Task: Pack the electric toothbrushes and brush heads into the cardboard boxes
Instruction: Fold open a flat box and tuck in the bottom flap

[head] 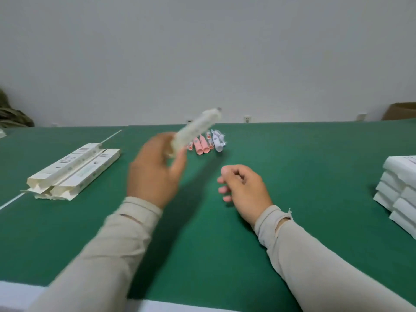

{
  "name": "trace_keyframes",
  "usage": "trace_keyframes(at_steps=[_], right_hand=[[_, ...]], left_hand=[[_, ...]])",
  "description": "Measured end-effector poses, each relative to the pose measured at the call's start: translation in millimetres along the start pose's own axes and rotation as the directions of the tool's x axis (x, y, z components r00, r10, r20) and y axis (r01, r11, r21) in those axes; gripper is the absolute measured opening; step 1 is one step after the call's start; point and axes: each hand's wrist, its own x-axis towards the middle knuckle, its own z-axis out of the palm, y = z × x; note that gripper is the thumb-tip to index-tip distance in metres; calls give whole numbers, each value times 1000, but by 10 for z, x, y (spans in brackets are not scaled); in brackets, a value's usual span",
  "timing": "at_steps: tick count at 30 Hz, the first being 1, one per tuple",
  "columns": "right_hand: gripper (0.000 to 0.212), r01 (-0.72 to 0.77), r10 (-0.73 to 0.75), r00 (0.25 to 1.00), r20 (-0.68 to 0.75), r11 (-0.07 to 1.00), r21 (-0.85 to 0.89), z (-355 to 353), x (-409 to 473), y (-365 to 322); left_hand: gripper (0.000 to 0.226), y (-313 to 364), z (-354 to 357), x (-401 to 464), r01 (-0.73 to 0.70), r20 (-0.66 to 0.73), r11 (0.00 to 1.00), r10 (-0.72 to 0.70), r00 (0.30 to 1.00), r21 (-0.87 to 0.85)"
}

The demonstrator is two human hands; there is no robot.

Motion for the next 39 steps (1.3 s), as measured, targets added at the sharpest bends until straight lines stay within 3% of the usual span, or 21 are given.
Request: trace_keyframes(at_steps=[2, 4, 7, 8, 9, 11, 12, 13, 15, 16, 17, 19, 21, 24, 25, 27, 31, 36, 39], right_hand=[[26, -133, 121, 991, 56, 946, 296, -44, 69, -177], [31, -144, 166, 986, -5, 874, 463, -193, 185, -334], [28, -133, 207, 968, -144, 904, 407, -502, 275, -353], [29, -148, 222, 965, -140, 902, 406, -606, 266, -316], [30, -179, 246, 963, -110, 889, 421, -704, 241, -275], [30, -256, 291, 956, -20, 869, 423, -819, 209, -231], [30, -289, 305, 952, 26, 868, 403, -839, 197, -222], [31, -312, 307, 949, 74, 869, 386, -837, 179, -214], [33, -334, 283, 940, 190, 877, 346, -763, 143, -205], [34, -339, 278, 933, 229, 890, 305, -708, 120, -187], [36, -327, 276, 935, 224, 915, 236, -667, 106, -151], [38, -220, 218, 970, 106, 976, 6, -632, 123, -65], [37, -119, 117, 993, -26, 987, -109, -632, 157, -19], [17, -18, 13, 996, -86, 998, -61, -672, 174, -23], [15, 7, -11, 998, -62, 998, -65, -674, 168, -23], [15, 37, -37, 999, 2, 997, -72, -648, 146, -15], [16, 141, -130, 989, 76, 977, -159, -579, 88, -2], [6, 249, -212, 964, 161, 930, -269, -560, 25, 33], [19, 256, -212, 959, 186, 931, -261, -558, 19, 31]], left_hand=[[27, 353, 325, -125, -144, 91, 990, 144, 985, -7], [35, 580, 593, -237, -226, 251, 974, 223, 942, -16], [47, 686, 835, -361, -219, 480, 946, 312, 820, -240], [44, 692, 888, -378, -168, 482, 927, 322, 815, -336], [39, 704, 934, -375, -75, 437, 899, 280, 855, -431], [31, 700, 1051, -291, 243, 324, 791, -61, 944, -561], [34, 688, 1106, -213, 451, 369, 661, -271, 889, -600], [43, 693, 1157, -145, 648, 527, 442, -377, 761, -620], [67, 670, 1266, -136, 842, 815, -33, -275, 511, -539], [72, 667, 1283, -167, 845, 858, -177, -213, 468, -504], [71, 668, 1294, -195, 817, 860, -270, -195, 471, -509], [63, 620, 1300, -192, 733, 818, -364, -257, 514, -575], [62, 517, 1260, -141, 654, 764, -395, -346, 546, -646], [53, 338, 1192, -70, 620, 725, -382, -428, 539, -686], [53, 323, 1175, -63, 619, 725, -385, -445, 525, -685], [76, 336, 1165, -56, 624, 724, -385, -483, 492, -681], [103, 369, 1212, -79, 641, 728, -365, -471, 498, -675], [104, 378, 1260, -111, 644, 754, -405, -457, 472, -649], [103, 378, 1280, -112, 647, 766, -423, -450, 459, -635]])
